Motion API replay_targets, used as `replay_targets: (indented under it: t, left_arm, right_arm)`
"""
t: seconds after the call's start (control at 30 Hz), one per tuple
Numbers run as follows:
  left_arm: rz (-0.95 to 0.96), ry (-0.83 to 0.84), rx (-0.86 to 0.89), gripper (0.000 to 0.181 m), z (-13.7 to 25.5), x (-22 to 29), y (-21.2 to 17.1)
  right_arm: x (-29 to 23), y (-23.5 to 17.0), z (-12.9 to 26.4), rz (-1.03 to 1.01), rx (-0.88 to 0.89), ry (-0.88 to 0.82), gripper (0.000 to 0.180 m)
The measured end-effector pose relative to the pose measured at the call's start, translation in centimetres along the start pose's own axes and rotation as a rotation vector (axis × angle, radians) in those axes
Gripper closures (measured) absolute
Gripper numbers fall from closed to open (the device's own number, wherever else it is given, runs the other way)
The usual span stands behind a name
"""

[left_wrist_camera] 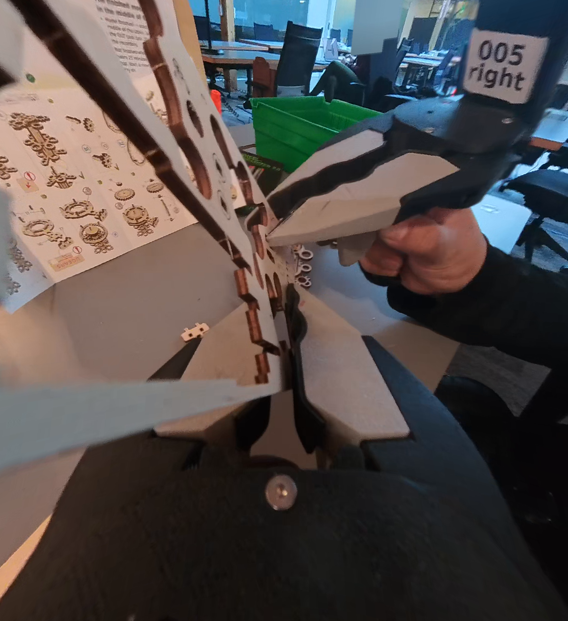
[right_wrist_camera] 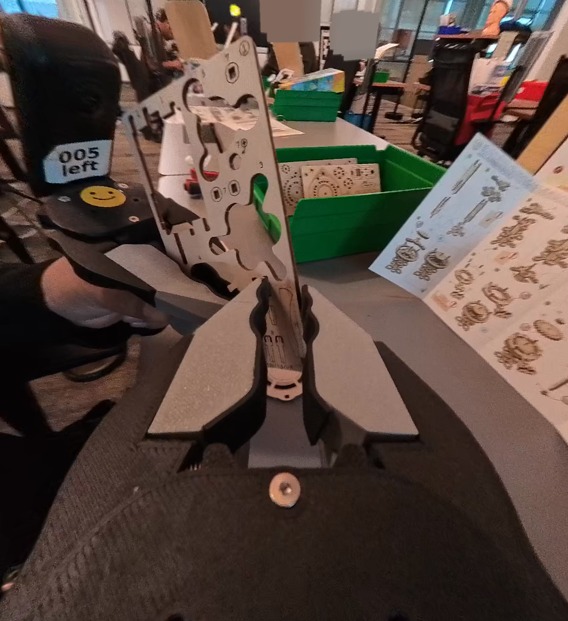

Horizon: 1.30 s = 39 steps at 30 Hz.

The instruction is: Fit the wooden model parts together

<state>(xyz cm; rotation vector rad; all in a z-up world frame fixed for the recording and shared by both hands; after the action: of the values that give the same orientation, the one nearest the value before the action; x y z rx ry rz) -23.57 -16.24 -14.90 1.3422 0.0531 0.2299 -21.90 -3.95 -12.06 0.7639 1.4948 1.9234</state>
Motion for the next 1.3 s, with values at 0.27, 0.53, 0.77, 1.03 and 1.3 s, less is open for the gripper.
replay_targets:
  t: [0.27, 0.53, 0.77, 1.03, 1.3]
  left_arm:
    - [0.172, -0.184, 0.062, 0.18, 0.4, -0.9, 0.4]
    - [0.195, -0.235, 0.047, 0.179, 0.1, -0.8, 0.4]
    - [0.152, -0.21, 0.031, 0.181, 0.4, -0.8, 0.5]
    - [0.165, -0.207, 0.033, 0.181, 0.3, -1.0, 0.4]
    - [0.079, -0.133, -0.003, 0.18, 0.1, -0.8, 0.4]
  right_arm:
    - [0.2, 0.6, 0.2, -0.088, 0.11, 0.124, 0.166]
    - [1.7, -0.1, 0.5, -0.25, 0.099, 0.317, 0.17]
    - [0.9, -0.2, 0.1, -0.139, 0.053, 0.266, 0.164]
    - [1.2, -0.4, -0.1, -0.222, 0.066, 0.3, 0.164]
    - [1.5, -0.8, -0.3, -0.279, 0.045, 0.308, 0.164]
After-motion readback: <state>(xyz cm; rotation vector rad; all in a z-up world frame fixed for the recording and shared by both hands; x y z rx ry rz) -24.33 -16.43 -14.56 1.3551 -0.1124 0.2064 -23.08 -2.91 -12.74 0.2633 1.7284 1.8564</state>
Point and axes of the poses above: each gripper's, where its closed fingertips meet, z back along the fingers, y out of its top, x = y × z across the jaws, the point moved 8 cm from there along z, back along the fingers, and after that the axes turned 4 degrees about -y, right-handed, at the moved point
